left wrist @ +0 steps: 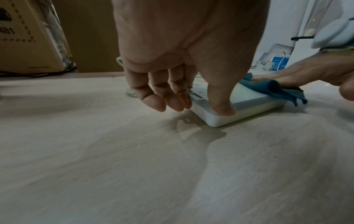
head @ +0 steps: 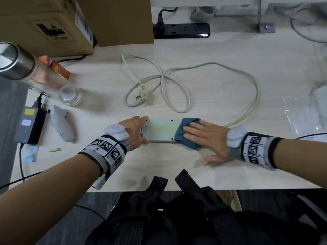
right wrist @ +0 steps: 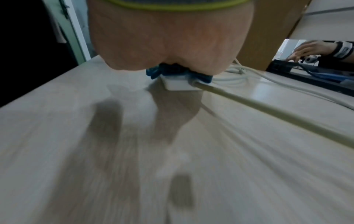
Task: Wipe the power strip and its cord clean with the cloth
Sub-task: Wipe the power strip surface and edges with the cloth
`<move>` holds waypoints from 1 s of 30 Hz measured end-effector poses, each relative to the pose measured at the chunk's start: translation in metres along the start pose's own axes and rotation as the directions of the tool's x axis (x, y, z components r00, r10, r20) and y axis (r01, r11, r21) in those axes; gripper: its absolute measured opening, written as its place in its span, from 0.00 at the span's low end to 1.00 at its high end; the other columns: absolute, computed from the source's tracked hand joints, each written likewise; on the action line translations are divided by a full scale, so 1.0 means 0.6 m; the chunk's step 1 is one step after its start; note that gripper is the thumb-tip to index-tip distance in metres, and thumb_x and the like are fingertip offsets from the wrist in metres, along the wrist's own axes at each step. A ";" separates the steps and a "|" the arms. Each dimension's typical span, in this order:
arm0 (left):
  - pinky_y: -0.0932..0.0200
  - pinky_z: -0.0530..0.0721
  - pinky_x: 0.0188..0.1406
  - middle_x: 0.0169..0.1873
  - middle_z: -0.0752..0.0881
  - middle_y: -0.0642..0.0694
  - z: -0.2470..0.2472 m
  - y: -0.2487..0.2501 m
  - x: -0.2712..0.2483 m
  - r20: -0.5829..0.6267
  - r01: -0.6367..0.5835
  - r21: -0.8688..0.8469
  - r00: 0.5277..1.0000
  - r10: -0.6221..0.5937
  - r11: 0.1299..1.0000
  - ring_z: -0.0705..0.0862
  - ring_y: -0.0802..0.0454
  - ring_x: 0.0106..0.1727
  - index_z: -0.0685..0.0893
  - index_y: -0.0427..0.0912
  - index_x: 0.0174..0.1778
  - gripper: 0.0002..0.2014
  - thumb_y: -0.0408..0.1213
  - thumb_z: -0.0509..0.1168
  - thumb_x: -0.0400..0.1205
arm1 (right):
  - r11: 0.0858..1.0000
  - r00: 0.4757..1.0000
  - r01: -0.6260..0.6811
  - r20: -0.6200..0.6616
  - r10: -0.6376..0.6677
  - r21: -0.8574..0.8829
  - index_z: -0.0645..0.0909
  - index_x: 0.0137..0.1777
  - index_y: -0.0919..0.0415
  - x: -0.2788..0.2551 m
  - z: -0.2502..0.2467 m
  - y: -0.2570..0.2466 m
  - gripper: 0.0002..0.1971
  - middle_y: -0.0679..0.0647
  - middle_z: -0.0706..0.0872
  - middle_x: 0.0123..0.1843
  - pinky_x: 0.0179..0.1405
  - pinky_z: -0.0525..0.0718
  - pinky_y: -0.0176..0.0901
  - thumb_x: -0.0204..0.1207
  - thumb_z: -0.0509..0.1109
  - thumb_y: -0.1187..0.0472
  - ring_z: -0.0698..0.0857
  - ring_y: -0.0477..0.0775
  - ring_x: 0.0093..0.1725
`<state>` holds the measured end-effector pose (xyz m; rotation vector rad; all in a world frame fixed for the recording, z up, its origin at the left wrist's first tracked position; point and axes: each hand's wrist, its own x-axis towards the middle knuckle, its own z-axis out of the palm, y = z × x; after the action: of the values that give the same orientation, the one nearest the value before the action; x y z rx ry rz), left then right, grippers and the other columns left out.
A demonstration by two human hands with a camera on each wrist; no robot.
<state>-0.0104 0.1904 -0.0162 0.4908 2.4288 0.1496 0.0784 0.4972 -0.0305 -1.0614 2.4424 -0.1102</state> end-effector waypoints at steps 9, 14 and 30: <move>0.50 0.82 0.48 0.55 0.82 0.50 -0.008 0.008 0.005 0.025 -0.014 -0.030 1.000 0.015 0.999 0.83 0.45 0.50 0.74 0.50 0.65 0.31 0.51 0.77 0.69 | 1.000 0.997 0.017 -0.079 -0.016 0.017 0.49 0.84 0.59 0.130 -0.024 -0.079 0.52 0.58 0.49 0.86 0.82 0.42 0.60 0.70 0.50 0.23 0.46 0.60 0.84; 0.51 0.81 0.46 0.57 0.82 0.48 -0.005 0.005 0.002 0.018 -0.018 0.001 1.000 0.018 1.000 0.83 0.44 0.49 0.72 0.52 0.66 0.30 0.51 0.75 0.71 | 0.999 0.997 0.021 -0.071 -0.018 0.047 0.50 0.84 0.59 0.131 -0.033 -0.077 0.51 0.57 0.49 0.86 0.82 0.41 0.57 0.69 0.45 0.23 0.46 0.59 0.85; 0.48 0.84 0.49 0.51 0.80 0.53 0.000 0.001 0.009 0.039 0.011 -0.064 0.999 -0.009 0.998 0.83 0.45 0.50 0.74 0.53 0.62 0.28 0.51 0.76 0.69 | 0.998 0.995 -0.030 -0.098 0.035 0.053 0.52 0.84 0.59 0.166 -0.032 -0.093 0.55 0.58 0.52 0.85 0.82 0.43 0.60 0.65 0.49 0.19 0.49 0.61 0.84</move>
<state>-0.0138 0.1932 -0.0193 0.4486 2.3806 0.2114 0.0484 0.3858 -0.0382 -1.0161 2.5298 -0.2189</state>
